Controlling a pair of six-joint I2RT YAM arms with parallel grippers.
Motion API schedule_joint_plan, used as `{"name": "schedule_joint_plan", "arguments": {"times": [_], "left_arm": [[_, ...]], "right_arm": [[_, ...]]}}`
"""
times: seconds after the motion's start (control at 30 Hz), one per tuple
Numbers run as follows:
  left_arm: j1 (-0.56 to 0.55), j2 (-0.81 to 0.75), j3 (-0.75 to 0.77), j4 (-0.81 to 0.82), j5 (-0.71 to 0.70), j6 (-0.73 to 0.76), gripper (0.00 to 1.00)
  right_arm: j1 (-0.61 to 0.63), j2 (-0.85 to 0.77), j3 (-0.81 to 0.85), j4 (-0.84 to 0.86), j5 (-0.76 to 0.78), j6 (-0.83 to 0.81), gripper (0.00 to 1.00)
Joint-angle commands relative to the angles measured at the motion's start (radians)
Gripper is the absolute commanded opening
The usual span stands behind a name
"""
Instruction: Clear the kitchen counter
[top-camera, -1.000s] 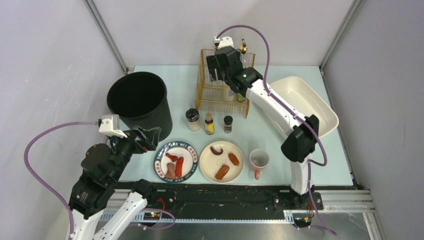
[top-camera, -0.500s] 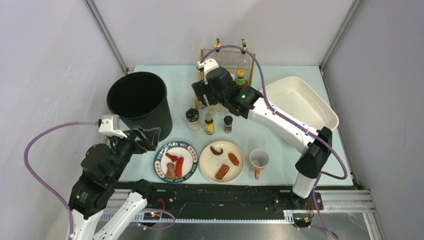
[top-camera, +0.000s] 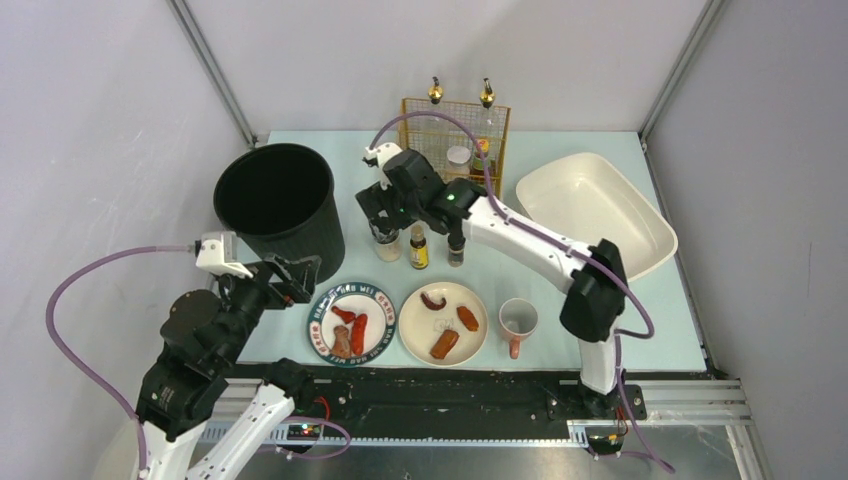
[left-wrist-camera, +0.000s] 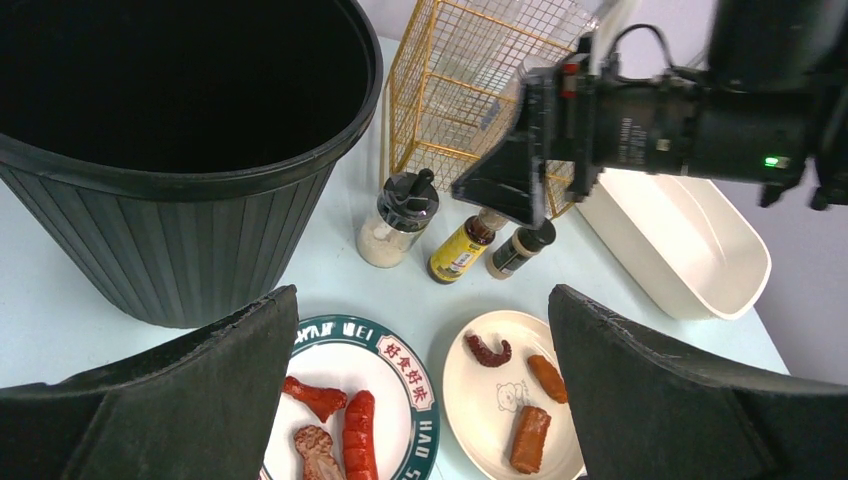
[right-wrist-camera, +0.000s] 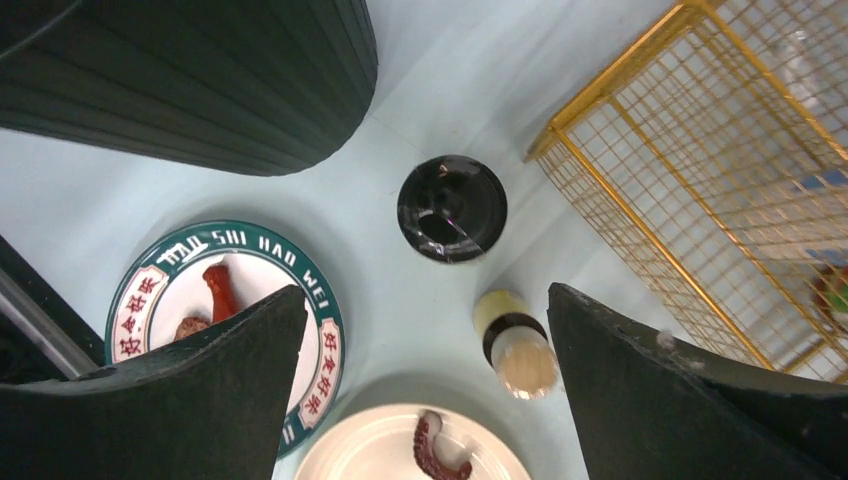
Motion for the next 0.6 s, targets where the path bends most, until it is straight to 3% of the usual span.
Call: {"name": "schedule_joint_plan", "arguments": {"times": [0.0, 0.57], "left_arm": [[-0.002, -0.011, 0.015, -0.001, -0.009, -0.013, 0.98], [-0.003, -0.028, 0.007, -0.009, -0.003, -0.011, 0.98]], "right_arm": [[0.002, 0.104, 0.125, -0.036, -0.017, 0.026, 0.96], [-0.001, 0.307, 0.239, -0.062, 0.053, 0.054, 0.99]]}}
